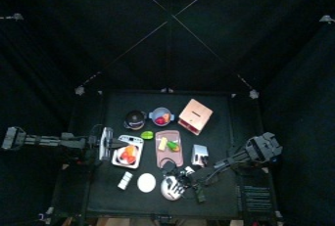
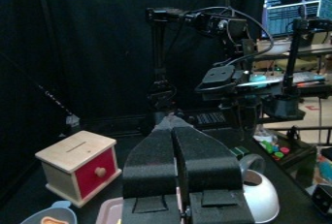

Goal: Grab kettle

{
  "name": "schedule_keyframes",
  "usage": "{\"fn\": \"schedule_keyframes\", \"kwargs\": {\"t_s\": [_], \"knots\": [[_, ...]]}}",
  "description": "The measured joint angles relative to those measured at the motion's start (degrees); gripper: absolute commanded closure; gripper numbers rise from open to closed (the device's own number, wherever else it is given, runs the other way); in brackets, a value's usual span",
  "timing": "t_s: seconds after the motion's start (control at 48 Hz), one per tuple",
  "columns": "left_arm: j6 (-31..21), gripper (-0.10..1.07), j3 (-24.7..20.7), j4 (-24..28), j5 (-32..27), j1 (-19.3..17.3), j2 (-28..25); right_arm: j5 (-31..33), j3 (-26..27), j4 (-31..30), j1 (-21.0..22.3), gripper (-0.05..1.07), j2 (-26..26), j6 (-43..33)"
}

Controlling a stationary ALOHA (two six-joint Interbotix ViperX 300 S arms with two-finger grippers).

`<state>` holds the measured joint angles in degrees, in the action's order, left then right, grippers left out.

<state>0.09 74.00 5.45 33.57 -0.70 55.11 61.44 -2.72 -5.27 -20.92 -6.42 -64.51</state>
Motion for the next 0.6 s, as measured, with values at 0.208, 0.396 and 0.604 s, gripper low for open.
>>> {"fn": "schedule_keyframes", "kwargs": {"t_s": [0.208, 0.396, 0.604], "knots": [[0.00, 0.99, 0.09, 0.00, 0.00, 0.00, 0.00, 0.09, 0.09, -1.05, -0.09, 0.13, -0.26, -0.09], [0.00, 0.99, 0.00, 0.00, 0.00, 0.00, 0.00, 0.00, 0.00, -1.23, -0.09, 0.13, -2.02, 0.00], [0.00, 0.99, 0.00, 0.00, 0.00, 0.00, 0.00, 0.00, 0.09, -1.14, 0.00, 0.13, -4.57, 0.26]]}}
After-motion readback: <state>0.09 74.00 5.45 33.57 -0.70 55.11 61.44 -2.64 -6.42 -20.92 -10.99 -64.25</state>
